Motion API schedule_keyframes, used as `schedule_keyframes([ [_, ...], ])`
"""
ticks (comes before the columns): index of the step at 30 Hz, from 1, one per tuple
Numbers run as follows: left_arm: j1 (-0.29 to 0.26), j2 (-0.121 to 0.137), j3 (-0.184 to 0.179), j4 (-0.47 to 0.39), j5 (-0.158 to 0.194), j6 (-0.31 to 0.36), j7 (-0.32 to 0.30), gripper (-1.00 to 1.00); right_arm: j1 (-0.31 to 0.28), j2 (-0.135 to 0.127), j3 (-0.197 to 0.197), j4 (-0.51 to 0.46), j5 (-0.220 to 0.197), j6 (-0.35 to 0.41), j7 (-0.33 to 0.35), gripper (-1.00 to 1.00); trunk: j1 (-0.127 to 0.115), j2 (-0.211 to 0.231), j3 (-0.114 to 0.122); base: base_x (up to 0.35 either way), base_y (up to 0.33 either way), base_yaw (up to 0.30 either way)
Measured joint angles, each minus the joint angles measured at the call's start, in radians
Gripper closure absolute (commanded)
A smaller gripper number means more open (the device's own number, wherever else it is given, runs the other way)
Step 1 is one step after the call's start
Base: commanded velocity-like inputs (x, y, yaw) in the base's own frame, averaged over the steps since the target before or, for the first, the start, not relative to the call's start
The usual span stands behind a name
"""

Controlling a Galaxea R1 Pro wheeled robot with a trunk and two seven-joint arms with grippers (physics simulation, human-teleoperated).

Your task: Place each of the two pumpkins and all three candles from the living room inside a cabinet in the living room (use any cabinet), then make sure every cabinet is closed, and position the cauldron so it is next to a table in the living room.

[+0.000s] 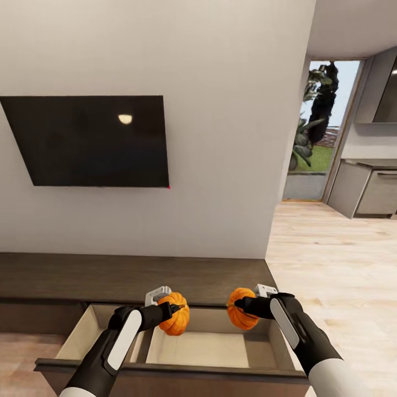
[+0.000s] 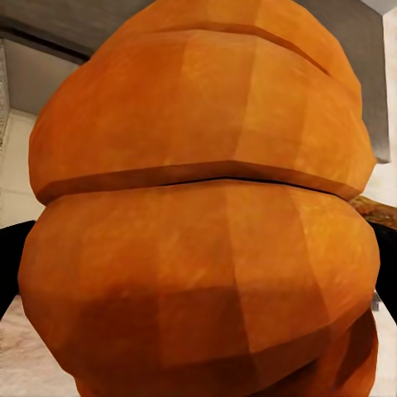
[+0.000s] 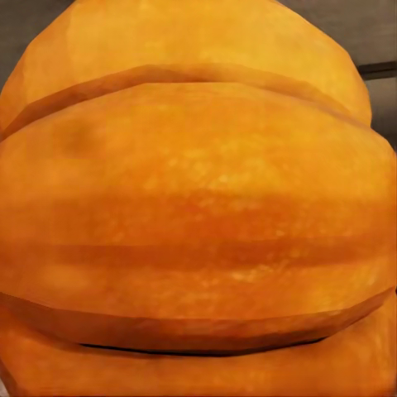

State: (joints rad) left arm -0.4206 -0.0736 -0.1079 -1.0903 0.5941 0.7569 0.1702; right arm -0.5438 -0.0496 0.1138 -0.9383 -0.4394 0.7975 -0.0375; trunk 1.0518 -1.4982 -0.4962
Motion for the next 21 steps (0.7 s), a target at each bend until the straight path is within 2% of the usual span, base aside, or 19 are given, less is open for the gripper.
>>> schedule_keyframes([
  [21,-0.001,0.000,0.000,0.010,-0.011,0.002,0.008,1.00,0.000,0.000,0.000,-0.009,0.000,0.000,-0.001,1.00,0.081,-0.147,-0.066,0.000,0.000,0.000],
])
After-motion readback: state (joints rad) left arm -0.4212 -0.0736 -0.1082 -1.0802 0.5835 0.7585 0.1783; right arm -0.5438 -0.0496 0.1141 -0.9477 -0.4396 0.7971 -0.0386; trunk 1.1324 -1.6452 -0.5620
